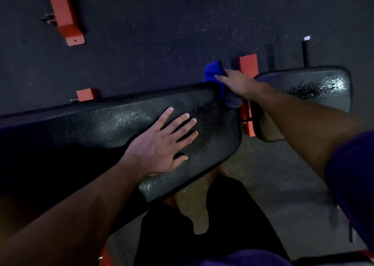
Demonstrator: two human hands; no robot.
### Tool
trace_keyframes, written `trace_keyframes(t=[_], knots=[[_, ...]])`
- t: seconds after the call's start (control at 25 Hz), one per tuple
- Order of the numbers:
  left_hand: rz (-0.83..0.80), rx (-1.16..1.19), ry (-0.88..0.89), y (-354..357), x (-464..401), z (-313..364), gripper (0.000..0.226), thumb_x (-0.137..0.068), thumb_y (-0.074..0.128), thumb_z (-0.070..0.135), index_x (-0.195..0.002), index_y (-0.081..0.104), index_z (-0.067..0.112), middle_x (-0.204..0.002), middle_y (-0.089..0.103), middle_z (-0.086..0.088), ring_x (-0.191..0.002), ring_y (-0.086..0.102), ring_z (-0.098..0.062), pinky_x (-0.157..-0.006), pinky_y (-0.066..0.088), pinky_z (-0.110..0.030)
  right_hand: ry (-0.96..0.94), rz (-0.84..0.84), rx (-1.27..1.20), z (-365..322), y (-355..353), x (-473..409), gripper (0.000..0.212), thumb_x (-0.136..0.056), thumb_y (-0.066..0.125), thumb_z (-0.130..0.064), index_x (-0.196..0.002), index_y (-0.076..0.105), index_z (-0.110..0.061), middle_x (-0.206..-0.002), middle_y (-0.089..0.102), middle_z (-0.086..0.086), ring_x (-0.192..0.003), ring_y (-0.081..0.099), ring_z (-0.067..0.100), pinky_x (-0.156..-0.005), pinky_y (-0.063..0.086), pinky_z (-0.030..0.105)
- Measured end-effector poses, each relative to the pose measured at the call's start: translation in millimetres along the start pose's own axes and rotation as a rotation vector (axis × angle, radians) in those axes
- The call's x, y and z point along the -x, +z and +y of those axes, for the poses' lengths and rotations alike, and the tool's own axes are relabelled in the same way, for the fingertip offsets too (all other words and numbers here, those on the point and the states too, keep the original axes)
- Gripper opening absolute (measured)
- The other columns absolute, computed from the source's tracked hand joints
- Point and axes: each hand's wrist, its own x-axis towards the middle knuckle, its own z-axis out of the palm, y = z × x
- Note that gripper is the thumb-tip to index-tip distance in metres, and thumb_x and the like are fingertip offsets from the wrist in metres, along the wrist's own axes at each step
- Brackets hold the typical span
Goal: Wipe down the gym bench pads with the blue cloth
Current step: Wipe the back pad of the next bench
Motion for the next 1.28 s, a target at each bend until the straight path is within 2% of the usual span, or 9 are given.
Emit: trace_keyframes(t=[0.16,0.36,0.48,0.6,0.72,0.92,1.04,1.2,1.28], knots=[[0.022,0.001,-0.005,2,-1,0,0.072,-0.103,0.022,0.061,-0.162,0.021,0.019,-0.171,0.01,-0.012,-0.158,0.005,-0.033,-0.123,0.002,-0.062,0.035,0.037,0.017,-12,3,-3,0.051,-0.1,0.046,-0.043,-0.149,0.041,-0.028,-0.153,0.042,0.006,-0.14,0.039,0.025,-0.11,0.029,0.03],[0.022,0.009,-0.006,2,-1,0,0.072,-0.102,0.026,0.06,-0.161,0.026,0.019,-0.17,0.013,-0.013,-0.157,0.008,-0.034,-0.122,0.005,-0.062,-0.215,0.008,0.122,-40,14,9,0.054,-0.101,0.051,-0.025,-0.15,0.035,-0.007,-0.154,0.039,0.012,-0.141,0.035,0.027,-0.114,0.022,0.031],[0.006,0.003,-0.013,1,-1,-1,0.072,-0.103,0.023,0.061,-0.162,0.022,0.019,-0.17,0.01,-0.013,-0.157,0.006,-0.033,-0.123,0.003,-0.062,-0.115,0.059,0.042,-14,4,13,0.049,-0.103,0.048,-0.029,-0.147,0.04,-0.007,-0.147,0.046,0.014,-0.137,0.042,0.029,-0.105,0.027,0.025],[0.006,0.001,-0.021,-1,1,-1,0.072,-0.103,0.023,0.061,-0.161,0.023,0.02,-0.17,0.012,-0.012,-0.157,0.008,-0.032,-0.123,0.002,-0.061,-0.014,0.035,0.105,1,-11,11,0.052,-0.104,0.043,-0.04,-0.152,0.032,-0.024,-0.151,0.043,0.009,-0.138,0.041,0.027,-0.108,0.029,0.025],[-0.038,-0.009,-0.04,-10,1,-1,0.071,-0.102,0.027,0.061,-0.16,0.027,0.021,-0.169,0.017,-0.011,-0.157,0.01,-0.031,-0.123,0.002,-0.06,-0.11,0.042,0.146,-26,-26,15,0.047,-0.102,0.046,-0.032,-0.148,0.037,-0.029,-0.145,0.051,0.011,-0.131,0.049,0.03,-0.11,0.037,0.041],[-0.015,0.089,-0.07,-36,40,-12,0.064,-0.105,0.026,0.053,-0.159,0.032,0.02,-0.165,0.032,-0.005,-0.155,0.023,-0.023,-0.128,0.005,-0.045,-0.287,0.076,0.378,-71,-56,45,0.035,-0.091,0.055,-0.01,-0.125,0.052,-0.018,-0.12,0.065,0.014,-0.106,0.062,0.033,-0.089,0.045,0.039],[0.05,0.026,-0.145,-33,109,-28,0.069,-0.102,0.024,0.059,-0.154,0.044,0.018,-0.162,0.039,-0.007,-0.152,0.032,-0.024,-0.126,0.013,-0.047,-0.252,-0.016,0.462,-94,-48,38,0.042,-0.094,0.053,-0.013,-0.135,0.049,-0.018,-0.13,0.061,0.016,-0.114,0.059,0.034,-0.092,0.042,0.037],[0.004,-0.041,-0.128,-22,119,-27,0.069,-0.104,0.016,0.059,-0.162,0.019,0.023,-0.171,0.01,-0.006,-0.158,0.006,-0.024,-0.127,-0.004,-0.05,-0.013,0.024,0.245,-104,6,50,0.049,-0.097,0.048,-0.035,-0.146,0.041,-0.037,-0.149,0.046,0.014,-0.133,0.045,0.033,-0.11,0.033,0.039],[0.026,-0.024,-0.142,-21,115,-27,0.068,-0.104,0.014,0.057,-0.163,0.017,0.023,-0.171,0.009,-0.006,-0.158,0.005,-0.025,-0.127,-0.003,-0.051,0.027,0.071,0.134,-134,24,61,0.053,-0.098,0.045,-0.04,-0.15,0.035,-0.037,-0.155,0.037,0.013,-0.14,0.035,0.034,-0.115,0.026,0.042]])
